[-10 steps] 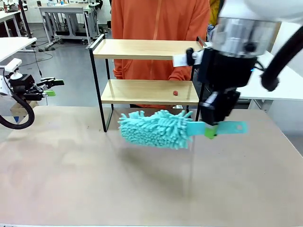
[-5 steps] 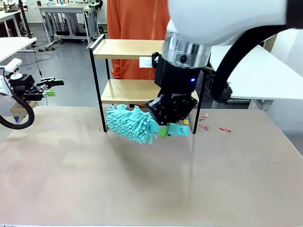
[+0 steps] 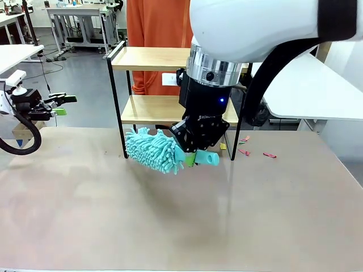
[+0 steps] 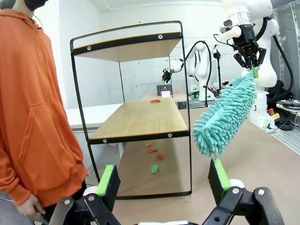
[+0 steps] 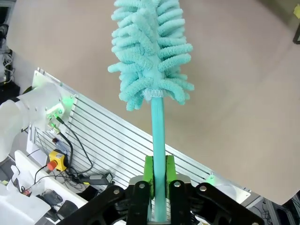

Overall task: Clean the shelf.
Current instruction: Clean the specific section of the Shelf indicated by the human with the Duster.

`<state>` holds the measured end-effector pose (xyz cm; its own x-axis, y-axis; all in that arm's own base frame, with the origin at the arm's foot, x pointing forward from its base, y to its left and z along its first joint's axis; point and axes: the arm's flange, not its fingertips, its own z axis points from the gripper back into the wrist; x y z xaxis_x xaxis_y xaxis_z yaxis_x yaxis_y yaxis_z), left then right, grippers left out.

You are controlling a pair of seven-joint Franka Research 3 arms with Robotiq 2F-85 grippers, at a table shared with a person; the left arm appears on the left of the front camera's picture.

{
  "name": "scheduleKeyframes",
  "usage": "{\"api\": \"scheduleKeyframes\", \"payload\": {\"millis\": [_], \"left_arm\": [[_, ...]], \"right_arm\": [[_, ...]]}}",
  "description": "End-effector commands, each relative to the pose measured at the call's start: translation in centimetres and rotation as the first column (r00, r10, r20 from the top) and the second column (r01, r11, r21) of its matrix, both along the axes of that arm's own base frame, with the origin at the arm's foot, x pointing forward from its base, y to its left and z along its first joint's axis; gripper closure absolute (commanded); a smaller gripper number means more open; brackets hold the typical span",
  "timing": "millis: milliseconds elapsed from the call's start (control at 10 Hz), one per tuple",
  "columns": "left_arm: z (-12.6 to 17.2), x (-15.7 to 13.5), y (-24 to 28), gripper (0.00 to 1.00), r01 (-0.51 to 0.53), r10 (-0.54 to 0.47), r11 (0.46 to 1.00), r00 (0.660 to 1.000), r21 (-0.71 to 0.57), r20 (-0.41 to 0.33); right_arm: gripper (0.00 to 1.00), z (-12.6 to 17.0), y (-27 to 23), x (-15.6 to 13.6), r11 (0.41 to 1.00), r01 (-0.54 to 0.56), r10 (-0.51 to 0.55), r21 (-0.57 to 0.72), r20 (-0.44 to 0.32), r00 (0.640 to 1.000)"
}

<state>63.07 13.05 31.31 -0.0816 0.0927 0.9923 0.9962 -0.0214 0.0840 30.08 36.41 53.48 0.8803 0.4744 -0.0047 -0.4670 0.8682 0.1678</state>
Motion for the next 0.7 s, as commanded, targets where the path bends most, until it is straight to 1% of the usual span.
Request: {"api": "scheduleKeyframes", "payload": {"millis": [0, 100, 200, 300, 400, 600], "left_arm": [[0.3, 0.0, -0.1, 0.00, 0.003, -0.003, 1.000, 1.000, -0.004, 0.006], [0.3, 0.0, -0.1, 0.00, 0.003, -0.003, 1.000, 1.000, -0.004, 0.006], [0.3, 0.0, -0.1, 0.00, 0.003, -0.003, 1.000, 1.000, -0.004, 0.006], [0.3, 0.0, -0.1, 0.00, 0.003, -0.003, 1.000, 1.000, -0.004, 0.006], [0.3, 0.0, -0.1, 0.00, 0.003, -0.003, 1.000, 1.000, -0.004, 0.006], [0.3, 0.0, -0.1, 0.00, 0.003, -0.003, 1.000, 1.000, -0.004, 0.006]], "right_arm": [[0.87, -0.4, 0.1, 0.2, 1.000, 0.000, 0.000, -0.001, -0.005, 1.000], [0.87, -1.1, 2.8, 0.5, 0.996, 0.083, -0.083, -0.024, 0.027, 0.996], [0.87, -1.7, 4.6, 0.6, 0.992, 0.127, -0.126, -0.020, 0.050, 0.991], [0.87, -2.4, 6.2, 0.8, 0.989, 0.147, -0.145, -0.028, 0.054, 0.988], [0.87, -4.4, 9.6, 1.0, 0.963, 0.269, -0.266, -0.028, 0.080, 0.961], [0.87, -4.6, 10.1, 1.0, 0.959, 0.282, -0.279, -0.026, 0.089, 0.956]]}}
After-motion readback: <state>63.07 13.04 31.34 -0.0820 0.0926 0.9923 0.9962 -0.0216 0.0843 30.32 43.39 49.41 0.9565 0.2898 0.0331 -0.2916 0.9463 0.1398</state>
